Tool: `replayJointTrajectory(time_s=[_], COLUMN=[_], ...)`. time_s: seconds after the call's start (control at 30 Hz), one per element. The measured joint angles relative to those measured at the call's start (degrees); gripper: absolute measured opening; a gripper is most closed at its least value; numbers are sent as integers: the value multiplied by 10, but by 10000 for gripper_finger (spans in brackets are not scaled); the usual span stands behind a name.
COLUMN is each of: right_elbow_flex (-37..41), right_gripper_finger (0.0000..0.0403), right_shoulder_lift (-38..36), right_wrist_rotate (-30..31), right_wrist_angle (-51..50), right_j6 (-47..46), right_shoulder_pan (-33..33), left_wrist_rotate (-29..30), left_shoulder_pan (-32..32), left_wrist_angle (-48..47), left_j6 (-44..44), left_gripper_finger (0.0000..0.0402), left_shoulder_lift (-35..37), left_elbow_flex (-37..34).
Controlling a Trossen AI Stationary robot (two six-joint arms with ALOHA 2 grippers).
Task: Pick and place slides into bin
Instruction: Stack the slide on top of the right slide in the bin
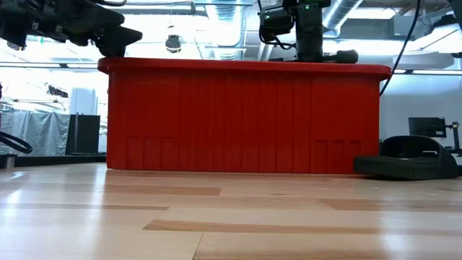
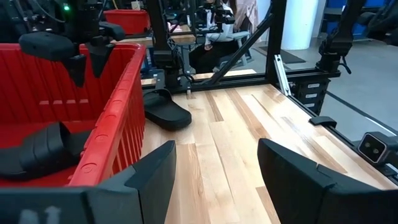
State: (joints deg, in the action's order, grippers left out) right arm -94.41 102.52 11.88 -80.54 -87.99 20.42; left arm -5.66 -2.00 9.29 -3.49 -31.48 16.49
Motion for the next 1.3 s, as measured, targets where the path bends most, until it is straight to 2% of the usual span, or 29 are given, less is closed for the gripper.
replayJointTrajectory(time_s=[0.3,0.5,1.13,1.3], right_elbow_flex=[0,0,0,0], right_gripper_finger=[235,235,235,235], right_shoulder_lift=[0,0,0,0], right_wrist_rotate=[2,26,28,66], right_wrist_angle=[0,0,11,22], right_j6=[2,14,15,15], right_shoulder_pan=[0,0,-1,-1], left_wrist_rotate=[4,4,5,5], left_shoulder_pan=[0,0,0,0], left_wrist_angle=[0,0,0,0], left_j6=[0,-3,2,2], left_gripper_finger=[219,219,219,219], left_shoulder_lift=[0,0,0,0], left_elbow_flex=[0,0,0,0])
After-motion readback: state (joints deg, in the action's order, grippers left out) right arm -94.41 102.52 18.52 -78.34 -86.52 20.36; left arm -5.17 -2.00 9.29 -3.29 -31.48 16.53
